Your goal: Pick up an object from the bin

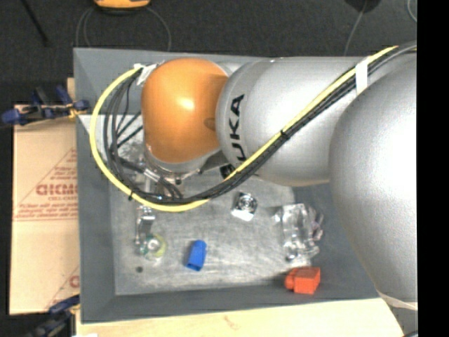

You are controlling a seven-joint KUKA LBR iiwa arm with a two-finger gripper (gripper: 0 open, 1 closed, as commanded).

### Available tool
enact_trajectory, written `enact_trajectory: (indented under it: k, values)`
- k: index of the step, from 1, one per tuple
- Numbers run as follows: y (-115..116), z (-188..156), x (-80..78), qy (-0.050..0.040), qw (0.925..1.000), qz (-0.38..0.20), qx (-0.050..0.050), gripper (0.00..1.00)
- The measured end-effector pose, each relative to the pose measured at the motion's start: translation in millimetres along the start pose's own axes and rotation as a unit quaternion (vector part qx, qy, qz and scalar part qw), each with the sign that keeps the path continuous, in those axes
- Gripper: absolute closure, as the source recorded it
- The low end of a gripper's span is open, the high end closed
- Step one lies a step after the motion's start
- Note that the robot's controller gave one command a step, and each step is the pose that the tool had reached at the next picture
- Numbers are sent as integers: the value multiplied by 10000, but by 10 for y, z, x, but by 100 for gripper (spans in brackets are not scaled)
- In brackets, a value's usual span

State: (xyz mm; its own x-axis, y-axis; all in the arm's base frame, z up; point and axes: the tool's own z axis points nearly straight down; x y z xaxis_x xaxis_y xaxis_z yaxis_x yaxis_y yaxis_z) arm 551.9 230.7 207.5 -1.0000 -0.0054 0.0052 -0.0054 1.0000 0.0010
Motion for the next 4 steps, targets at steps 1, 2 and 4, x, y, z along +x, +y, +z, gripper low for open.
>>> enact_trajectory:
  k: [1, 2, 4]
  values:
    - [-371, 1350, 131, -72, 9690, -2470, 3, 0]
    - [-361, 1342, 323, -78, 9138, -4061, 21, 0]
    - [-296, 1350, -4, -52, 8886, -4587, 18, 0]
